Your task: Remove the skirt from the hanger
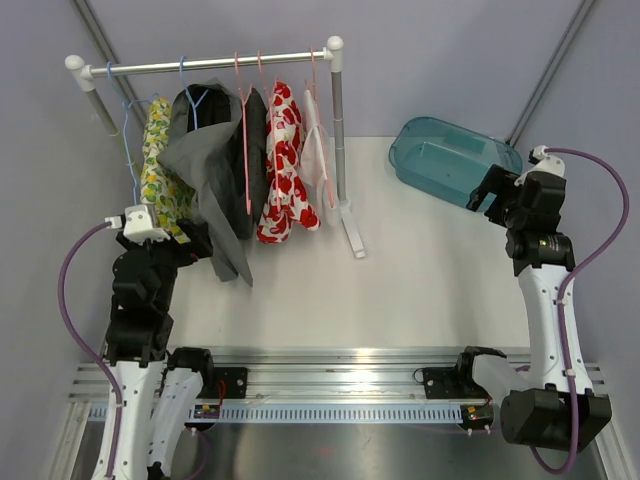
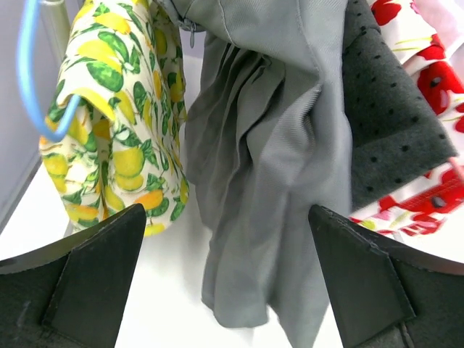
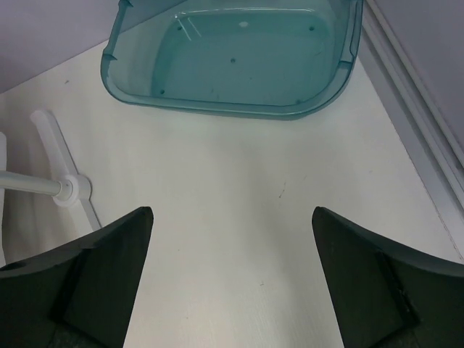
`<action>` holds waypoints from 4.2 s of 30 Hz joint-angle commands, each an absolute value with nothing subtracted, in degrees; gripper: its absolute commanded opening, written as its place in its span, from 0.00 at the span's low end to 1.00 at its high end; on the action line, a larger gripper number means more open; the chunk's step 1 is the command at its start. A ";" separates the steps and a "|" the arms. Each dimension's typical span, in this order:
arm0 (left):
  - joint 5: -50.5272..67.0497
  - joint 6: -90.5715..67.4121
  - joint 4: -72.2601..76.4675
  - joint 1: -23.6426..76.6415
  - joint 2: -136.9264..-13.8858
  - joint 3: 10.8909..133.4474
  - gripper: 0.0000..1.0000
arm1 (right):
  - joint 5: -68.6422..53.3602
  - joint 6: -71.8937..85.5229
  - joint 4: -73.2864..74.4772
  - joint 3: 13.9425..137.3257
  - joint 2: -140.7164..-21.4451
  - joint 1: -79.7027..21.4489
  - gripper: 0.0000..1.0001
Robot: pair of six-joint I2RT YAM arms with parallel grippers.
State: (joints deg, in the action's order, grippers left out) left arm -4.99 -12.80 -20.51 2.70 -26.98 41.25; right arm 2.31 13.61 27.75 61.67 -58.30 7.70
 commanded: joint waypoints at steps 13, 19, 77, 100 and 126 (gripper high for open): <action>12.38 -27.60 -39.55 2.99 -34.35 69.86 0.99 | -49.89 -22.40 41.04 61.88 -55.81 6.42 1.00; 16.44 -27.86 -39.29 4.04 -46.03 79.18 0.99 | -51.60 -17.93 32.18 55.20 -55.98 6.42 0.99; -3.34 -11.51 -37.97 21.36 -37.75 85.17 0.00 | -51.49 -24.95 37.70 54.67 -54.05 6.59 1.00; 42.71 -41.29 -16.88 21.44 -52.46 96.68 0.00 | -73.55 -31.31 65.31 88.23 -55.28 6.50 1.00; 1.23 -48.77 -3.08 52.91 -76.20 93.51 0.00 | -43.79 -12.04 42.37 80.95 -59.32 -21.08 0.98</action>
State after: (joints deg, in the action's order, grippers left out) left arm 6.92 -45.36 -15.44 52.31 -76.69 92.09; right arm -49.78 -12.58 46.94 81.23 -59.02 -18.06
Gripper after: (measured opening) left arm 0.028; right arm 0.982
